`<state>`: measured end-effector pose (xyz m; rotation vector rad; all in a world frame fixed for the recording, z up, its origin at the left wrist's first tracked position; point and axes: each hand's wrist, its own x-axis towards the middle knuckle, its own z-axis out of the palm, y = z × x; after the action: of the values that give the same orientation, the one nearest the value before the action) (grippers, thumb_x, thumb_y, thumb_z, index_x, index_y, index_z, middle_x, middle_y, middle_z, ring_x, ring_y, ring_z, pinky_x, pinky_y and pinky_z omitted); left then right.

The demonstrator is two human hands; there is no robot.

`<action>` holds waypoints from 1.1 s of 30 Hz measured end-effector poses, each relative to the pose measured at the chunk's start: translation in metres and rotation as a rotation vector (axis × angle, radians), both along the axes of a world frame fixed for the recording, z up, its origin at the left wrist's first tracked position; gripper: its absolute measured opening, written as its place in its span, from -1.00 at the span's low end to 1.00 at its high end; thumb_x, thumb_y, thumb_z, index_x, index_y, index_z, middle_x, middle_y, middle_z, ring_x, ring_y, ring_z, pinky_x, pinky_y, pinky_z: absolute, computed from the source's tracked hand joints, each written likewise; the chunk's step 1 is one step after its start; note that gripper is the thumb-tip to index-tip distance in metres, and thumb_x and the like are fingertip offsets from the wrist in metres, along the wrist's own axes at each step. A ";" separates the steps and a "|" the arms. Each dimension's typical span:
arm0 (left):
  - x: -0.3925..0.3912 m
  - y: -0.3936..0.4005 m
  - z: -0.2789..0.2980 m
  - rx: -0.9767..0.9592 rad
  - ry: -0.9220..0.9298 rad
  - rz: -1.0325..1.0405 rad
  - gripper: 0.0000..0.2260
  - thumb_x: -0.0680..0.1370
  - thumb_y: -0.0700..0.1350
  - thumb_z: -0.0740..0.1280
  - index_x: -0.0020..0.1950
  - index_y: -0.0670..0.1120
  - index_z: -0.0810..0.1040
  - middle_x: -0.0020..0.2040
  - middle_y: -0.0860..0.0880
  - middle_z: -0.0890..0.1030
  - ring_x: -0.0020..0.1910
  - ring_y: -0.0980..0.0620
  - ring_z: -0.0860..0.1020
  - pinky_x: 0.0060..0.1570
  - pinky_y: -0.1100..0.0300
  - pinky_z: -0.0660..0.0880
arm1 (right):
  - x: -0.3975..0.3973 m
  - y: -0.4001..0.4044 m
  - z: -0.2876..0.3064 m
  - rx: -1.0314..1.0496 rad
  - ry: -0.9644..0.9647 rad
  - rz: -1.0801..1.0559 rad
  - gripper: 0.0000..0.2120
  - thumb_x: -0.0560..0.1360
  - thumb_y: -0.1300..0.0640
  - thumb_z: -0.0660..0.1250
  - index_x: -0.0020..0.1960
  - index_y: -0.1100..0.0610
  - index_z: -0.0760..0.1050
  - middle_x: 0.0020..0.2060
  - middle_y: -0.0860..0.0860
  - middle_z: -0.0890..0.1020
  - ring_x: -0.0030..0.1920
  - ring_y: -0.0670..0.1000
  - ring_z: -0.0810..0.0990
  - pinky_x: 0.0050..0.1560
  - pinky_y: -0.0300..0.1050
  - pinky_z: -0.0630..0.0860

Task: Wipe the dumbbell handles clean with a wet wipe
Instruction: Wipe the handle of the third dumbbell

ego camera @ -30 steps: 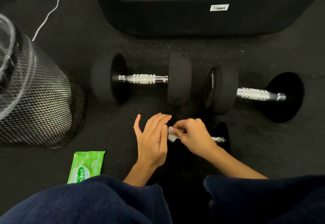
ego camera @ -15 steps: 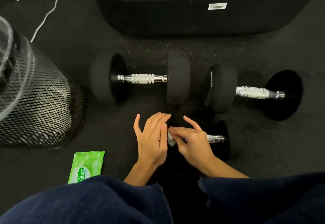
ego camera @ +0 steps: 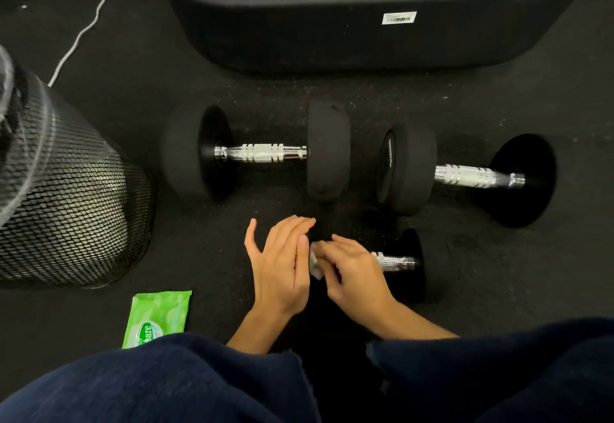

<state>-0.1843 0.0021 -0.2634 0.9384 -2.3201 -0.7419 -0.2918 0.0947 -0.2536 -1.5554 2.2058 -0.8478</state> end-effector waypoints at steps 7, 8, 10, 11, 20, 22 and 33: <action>0.002 -0.002 0.002 0.002 -0.019 -0.023 -0.64 0.66 -0.07 0.05 0.25 -0.03 0.60 0.23 0.11 0.61 0.31 0.18 0.49 0.49 -0.24 0.00 | -0.018 0.022 -0.018 -0.186 0.149 0.171 -0.74 0.48 0.19 0.39 0.17 0.10 0.62 0.18 -0.03 0.64 0.27 -0.11 0.55 0.42 0.01 0.34; 0.002 -0.001 0.002 0.007 -0.014 -0.018 -0.64 0.66 -0.07 0.05 0.25 -0.03 0.60 0.24 0.11 0.61 0.31 0.19 0.49 0.49 -0.24 0.00 | -0.019 0.018 -0.015 -0.175 0.091 0.109 -0.76 0.47 0.19 0.42 0.13 0.08 0.64 0.14 -0.05 0.67 0.23 -0.14 0.57 0.40 0.03 0.35; 0.001 -0.001 0.002 0.013 -0.010 -0.012 -0.65 0.66 -0.07 0.05 0.25 -0.03 0.60 0.23 0.11 0.61 0.31 0.19 0.48 0.49 -0.24 0.01 | -0.015 0.008 -0.011 -0.142 0.030 0.027 -0.80 0.47 0.20 0.43 0.09 0.09 0.66 0.05 -0.06 0.70 0.15 -0.15 0.61 0.41 0.02 0.33; 0.002 -0.001 0.002 0.009 -0.007 -0.011 -0.65 0.66 -0.07 0.05 0.25 -0.03 0.60 0.23 0.11 0.61 0.31 0.19 0.49 0.48 -0.24 0.02 | -0.011 0.006 -0.012 -0.130 0.041 0.043 -0.79 0.48 0.21 0.40 0.10 0.11 0.66 0.06 -0.04 0.70 0.15 -0.13 0.62 0.43 -0.02 0.30; 0.000 -0.001 0.001 0.016 0.000 -0.002 -0.65 0.66 -0.07 0.05 0.25 -0.02 0.60 0.23 0.12 0.61 0.31 0.21 0.49 0.48 -0.24 0.02 | -0.012 0.011 -0.010 -0.129 0.101 0.161 -0.74 0.46 0.21 0.34 0.12 0.14 0.66 0.10 0.02 0.69 0.19 -0.07 0.61 0.37 -0.05 0.39; 0.001 -0.002 0.001 0.007 -0.004 -0.012 -0.65 0.66 -0.07 0.06 0.24 -0.02 0.60 0.23 0.12 0.61 0.31 0.21 0.49 0.48 -0.25 0.02 | -0.013 0.019 -0.010 -0.131 0.112 0.243 -0.72 0.47 0.19 0.31 0.15 0.14 0.64 0.19 0.03 0.64 0.28 -0.05 0.55 0.39 -0.08 0.35; 0.002 -0.001 0.002 0.007 -0.003 -0.017 -0.65 0.65 -0.08 0.06 0.25 -0.02 0.60 0.23 0.11 0.61 0.31 0.20 0.49 0.49 -0.23 0.01 | -0.015 0.026 -0.012 -0.129 0.080 0.225 -0.71 0.47 0.22 0.31 0.16 0.10 0.64 0.22 0.00 0.62 0.31 -0.07 0.51 0.42 -0.11 0.32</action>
<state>-0.1821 0.0013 -0.2613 0.9248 -2.3326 -0.7561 -0.3063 0.1204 -0.2652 -1.8872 2.0119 -0.8871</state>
